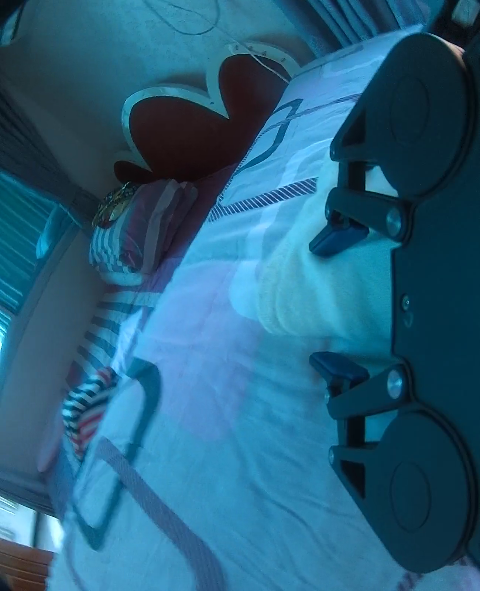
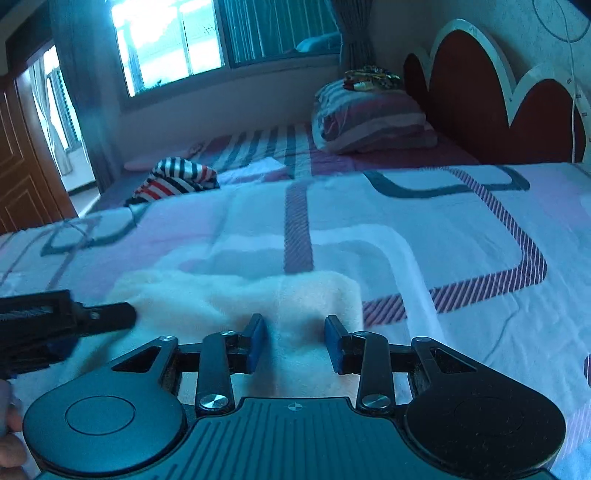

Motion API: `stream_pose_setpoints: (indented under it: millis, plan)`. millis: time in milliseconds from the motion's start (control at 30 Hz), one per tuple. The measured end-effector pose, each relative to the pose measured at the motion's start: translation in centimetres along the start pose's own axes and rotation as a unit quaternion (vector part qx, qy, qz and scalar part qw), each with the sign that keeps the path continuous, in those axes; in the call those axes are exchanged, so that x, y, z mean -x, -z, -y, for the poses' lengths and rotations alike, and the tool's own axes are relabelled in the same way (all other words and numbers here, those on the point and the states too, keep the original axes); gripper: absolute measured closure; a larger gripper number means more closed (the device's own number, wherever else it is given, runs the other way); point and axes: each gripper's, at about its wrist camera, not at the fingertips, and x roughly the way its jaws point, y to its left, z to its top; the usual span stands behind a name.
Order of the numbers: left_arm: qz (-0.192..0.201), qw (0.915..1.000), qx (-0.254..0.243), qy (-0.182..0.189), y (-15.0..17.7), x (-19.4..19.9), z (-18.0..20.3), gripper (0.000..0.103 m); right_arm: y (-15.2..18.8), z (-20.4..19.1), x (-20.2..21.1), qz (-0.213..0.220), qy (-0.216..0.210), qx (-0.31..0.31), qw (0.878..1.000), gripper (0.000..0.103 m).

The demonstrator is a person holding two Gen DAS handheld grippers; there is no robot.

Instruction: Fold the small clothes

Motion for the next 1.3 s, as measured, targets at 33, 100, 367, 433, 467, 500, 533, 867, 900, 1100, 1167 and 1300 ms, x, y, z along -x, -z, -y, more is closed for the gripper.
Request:
stream_pose_setpoints:
  millis: [33,100,367,433,467,500,533,867,900,1100,1167,1300]
  plan:
    - [-0.001,1.0000,-0.006,-0.007,-0.1,-0.4,0.1,0.046,-0.1,-0.2,0.1,0.008,0.003,0.003,1.000,0.068]
    - [-0.002,0.9999,0.001,-0.012,-0.1,-0.9,-0.2,0.047,-0.1,0.0,-0.9,-0.007,0.011,-0.005,1.000,0.068]
    - [0.005,0.9993,-0.009,-0.035,-0.1,1.4,0.6,0.044,-0.5,1.0,0.4,-0.011,0.004,-0.031,0.999,0.068]
    - [0.012,0.9992,-0.018,-0.035,0.5,2.8,0.7,0.042,-0.4,0.9,1.8,-0.003,-0.001,-0.019,1.000,0.068]
    - [0.015,0.9991,-0.024,-0.032,0.8,3.6,0.8,0.041,-0.2,0.6,2.5,0.001,-0.003,-0.010,1.000,0.068]
    - [0.016,0.9990,-0.029,-0.031,1.2,4.3,0.9,0.041,0.0,0.4,3.3,0.006,-0.004,-0.003,1.000,0.068]
    - [0.015,0.9989,-0.032,-0.031,1.5,4.8,0.9,0.041,0.3,0.2,4.0,0.009,-0.006,0.000,1.000,0.068]
    - [-0.016,0.9994,-0.022,-0.020,4.8,7.5,0.7,0.040,3.9,-1.9,8.7,-0.003,-0.036,0.024,0.999,0.067]
    - [-0.018,0.9992,-0.029,-0.022,5.0,7.4,0.8,0.039,4.5,-2.1,8.8,-0.009,-0.034,0.036,0.999,0.068]
    - [-0.024,0.9971,-0.060,-0.041,5.2,7.5,1.7,0.039,6.2,-1.5,8.1,-0.033,-0.001,0.063,0.997,0.068]
    - [-0.022,0.9962,-0.073,-0.042,5.4,8.2,2.2,0.040,6.4,-1.2,8.5,-0.039,0.001,0.053,0.998,0.068]
    - [-0.022,0.9950,-0.089,-0.041,6.3,9.4,2.3,0.040,6.9,-1.0,10.2,-0.037,-0.008,0.046,0.998,0.068]
